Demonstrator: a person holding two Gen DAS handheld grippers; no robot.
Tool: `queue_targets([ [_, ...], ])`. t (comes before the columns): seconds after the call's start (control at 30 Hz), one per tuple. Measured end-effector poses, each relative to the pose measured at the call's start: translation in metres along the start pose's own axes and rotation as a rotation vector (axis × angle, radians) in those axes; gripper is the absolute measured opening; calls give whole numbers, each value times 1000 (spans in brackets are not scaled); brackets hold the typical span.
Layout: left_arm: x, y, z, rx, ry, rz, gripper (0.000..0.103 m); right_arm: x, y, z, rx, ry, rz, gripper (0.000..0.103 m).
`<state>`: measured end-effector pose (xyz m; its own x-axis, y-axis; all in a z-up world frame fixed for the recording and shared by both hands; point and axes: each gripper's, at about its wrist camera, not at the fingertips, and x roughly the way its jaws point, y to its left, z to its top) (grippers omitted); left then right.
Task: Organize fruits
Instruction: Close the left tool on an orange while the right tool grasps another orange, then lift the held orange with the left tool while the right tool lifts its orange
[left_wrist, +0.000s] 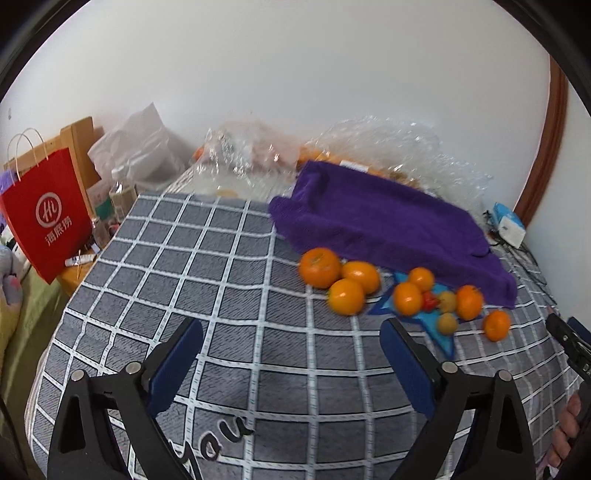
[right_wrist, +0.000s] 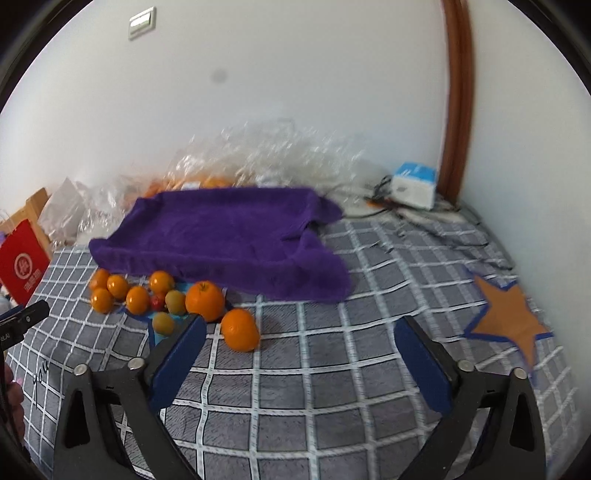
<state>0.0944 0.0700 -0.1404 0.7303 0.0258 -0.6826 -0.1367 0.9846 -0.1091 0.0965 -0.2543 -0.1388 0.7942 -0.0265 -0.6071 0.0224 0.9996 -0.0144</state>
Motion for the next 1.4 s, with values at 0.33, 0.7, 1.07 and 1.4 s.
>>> queue_targets([
  [0.33,26,1,-11,59,106,-58,77,59,27,-14,-86,105,74,76],
  [0.7,61,-30,7,82,128,-63,77,75,28,-15,-78,160,159,34],
  [1.07,86,-30,15,6,110,-131,44,76,13,-13,-37,146,168,33],
  [1.4,80,-22,12,-59,82,-168,33,86,25,-17,-99,194,106,32],
])
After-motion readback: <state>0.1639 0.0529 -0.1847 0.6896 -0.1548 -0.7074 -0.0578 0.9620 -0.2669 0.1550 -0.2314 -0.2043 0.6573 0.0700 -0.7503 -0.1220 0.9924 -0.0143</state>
